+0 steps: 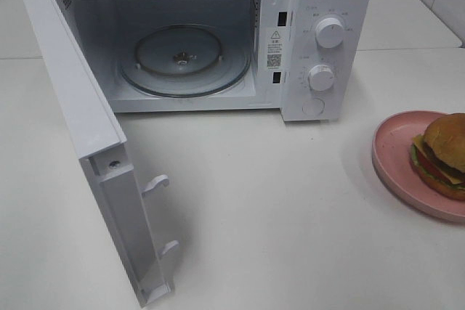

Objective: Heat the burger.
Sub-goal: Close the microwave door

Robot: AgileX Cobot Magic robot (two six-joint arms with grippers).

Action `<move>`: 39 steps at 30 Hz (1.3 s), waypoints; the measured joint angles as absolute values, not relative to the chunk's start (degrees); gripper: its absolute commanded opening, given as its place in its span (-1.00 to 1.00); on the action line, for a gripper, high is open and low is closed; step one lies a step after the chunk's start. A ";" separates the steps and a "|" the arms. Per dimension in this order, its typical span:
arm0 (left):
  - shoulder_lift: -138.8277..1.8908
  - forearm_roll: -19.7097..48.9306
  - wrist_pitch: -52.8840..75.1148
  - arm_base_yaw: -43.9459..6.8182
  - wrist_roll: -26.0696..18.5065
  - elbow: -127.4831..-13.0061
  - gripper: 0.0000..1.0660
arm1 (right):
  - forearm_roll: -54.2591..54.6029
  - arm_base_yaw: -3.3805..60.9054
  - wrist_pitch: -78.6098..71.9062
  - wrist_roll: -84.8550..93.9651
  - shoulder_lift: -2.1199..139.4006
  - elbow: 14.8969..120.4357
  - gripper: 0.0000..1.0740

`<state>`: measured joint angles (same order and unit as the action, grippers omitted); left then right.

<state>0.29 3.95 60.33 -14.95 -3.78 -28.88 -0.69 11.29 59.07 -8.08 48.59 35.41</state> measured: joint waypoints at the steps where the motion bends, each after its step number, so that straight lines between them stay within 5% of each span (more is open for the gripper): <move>1: 0.29 3.95 60.33 -14.95 -3.78 -28.88 -1.00 | -0.69 11.29 59.42 -6.82 44.29 33.92 0.18; 22: 0.29 3.95 60.28 -14.95 -3.78 -28.88 -1.00 | -0.63 11.29 57.87 -0.74 3.04 28.71 0.15; 39: -7.10 4.07 40.85 -14.95 -3.84 -30.08 -1.00 | -0.63 11.29 57.93 -0.74 -0.23 28.71 0.06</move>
